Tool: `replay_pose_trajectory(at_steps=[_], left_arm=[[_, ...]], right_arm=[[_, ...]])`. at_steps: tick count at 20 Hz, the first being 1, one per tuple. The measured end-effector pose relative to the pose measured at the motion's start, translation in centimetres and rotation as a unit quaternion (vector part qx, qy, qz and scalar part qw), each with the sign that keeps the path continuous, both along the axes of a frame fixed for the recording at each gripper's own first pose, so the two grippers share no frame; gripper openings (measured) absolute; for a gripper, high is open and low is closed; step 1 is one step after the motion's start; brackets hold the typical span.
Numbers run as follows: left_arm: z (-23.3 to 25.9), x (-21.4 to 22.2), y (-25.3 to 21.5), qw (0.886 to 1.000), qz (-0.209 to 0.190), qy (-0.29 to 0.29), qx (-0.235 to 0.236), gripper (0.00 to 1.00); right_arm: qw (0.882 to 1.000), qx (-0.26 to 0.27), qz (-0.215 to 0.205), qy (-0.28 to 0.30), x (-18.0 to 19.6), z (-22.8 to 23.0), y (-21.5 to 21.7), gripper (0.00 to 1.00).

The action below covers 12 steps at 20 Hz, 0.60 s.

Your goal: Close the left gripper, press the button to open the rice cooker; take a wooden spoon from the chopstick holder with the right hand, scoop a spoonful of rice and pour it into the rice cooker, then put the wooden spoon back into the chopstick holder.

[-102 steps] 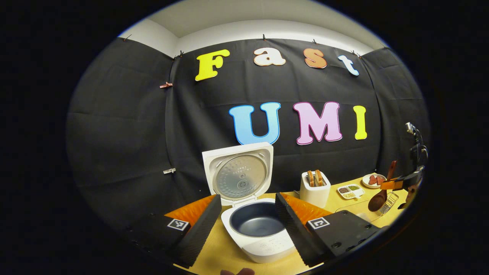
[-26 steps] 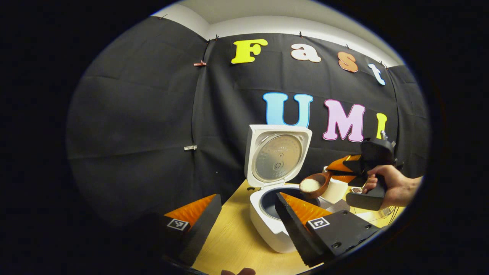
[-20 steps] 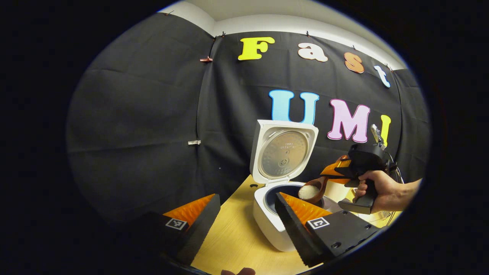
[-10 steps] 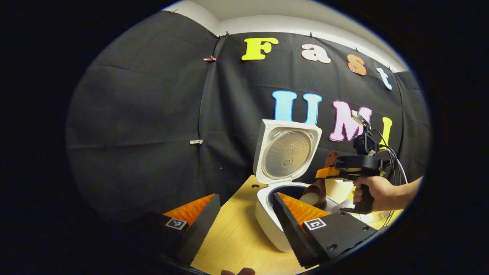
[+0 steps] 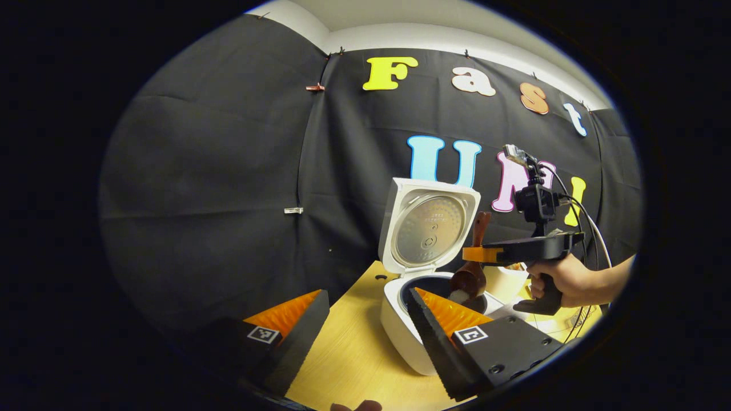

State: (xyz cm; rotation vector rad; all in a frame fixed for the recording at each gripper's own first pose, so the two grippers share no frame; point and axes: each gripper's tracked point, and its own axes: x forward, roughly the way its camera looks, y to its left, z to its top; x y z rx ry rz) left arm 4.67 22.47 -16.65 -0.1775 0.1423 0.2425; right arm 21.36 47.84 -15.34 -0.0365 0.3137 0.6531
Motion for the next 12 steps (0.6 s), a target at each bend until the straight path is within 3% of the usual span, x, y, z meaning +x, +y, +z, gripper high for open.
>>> replay_pose_trajectory(at_steps=[6,12], left_arm=[[0.1,0.0,-0.5,1.000,-0.001,0.001,-0.003,0.95],[0.4,-0.7,-1.6,1.000,-0.005,0.001,0.001,0.96]], right_arm=[[0.989,-0.070,0.084,-0.104,-2.9,1.7,1.4,0.07],[0.953,-0.163,0.158,-0.202,-5.8,1.4,1.7,0.07]])
